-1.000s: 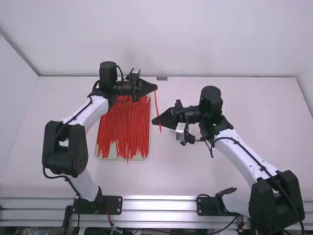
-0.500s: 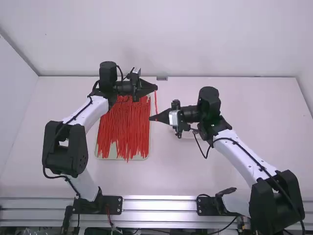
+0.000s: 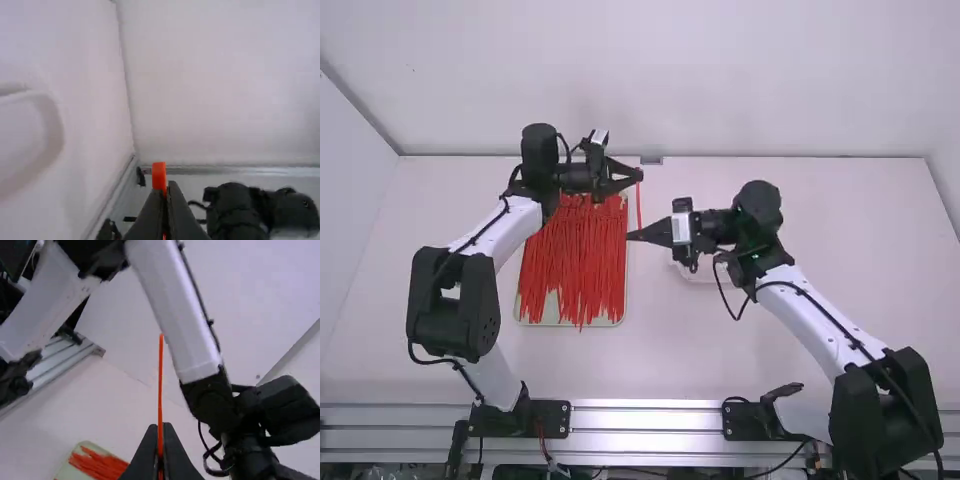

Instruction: Fasten the cable tie

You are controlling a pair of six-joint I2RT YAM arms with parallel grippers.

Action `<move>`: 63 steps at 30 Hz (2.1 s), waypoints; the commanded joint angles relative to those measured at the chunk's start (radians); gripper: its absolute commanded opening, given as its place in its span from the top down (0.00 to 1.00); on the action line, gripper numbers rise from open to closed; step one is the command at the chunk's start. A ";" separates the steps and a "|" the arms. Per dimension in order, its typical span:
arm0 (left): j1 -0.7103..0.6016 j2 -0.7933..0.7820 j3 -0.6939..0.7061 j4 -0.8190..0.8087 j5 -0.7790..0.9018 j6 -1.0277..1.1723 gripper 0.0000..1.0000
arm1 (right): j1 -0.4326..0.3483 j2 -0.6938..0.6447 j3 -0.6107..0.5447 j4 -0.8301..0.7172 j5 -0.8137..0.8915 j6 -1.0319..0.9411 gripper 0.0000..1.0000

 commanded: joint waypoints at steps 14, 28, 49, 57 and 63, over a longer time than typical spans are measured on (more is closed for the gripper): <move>0.024 -0.005 -0.004 0.950 0.177 0.040 0.99 | 0.093 0.002 -0.003 0.152 0.181 1.286 1.00; 0.060 -0.005 -0.016 1.219 0.283 0.152 0.99 | 0.130 0.002 -0.003 -0.021 0.276 1.377 1.00; 0.056 -0.005 -0.021 1.220 0.281 0.532 0.99 | 0.124 0.002 -0.003 0.005 0.375 1.444 1.00; 0.051 -0.005 -0.021 1.220 0.269 0.572 0.99 | 0.117 0.002 -0.003 -0.026 0.376 1.444 1.00; 0.035 -0.005 -0.021 1.220 0.270 0.627 0.99 | 0.123 0.002 -0.003 -0.026 0.403 1.444 1.00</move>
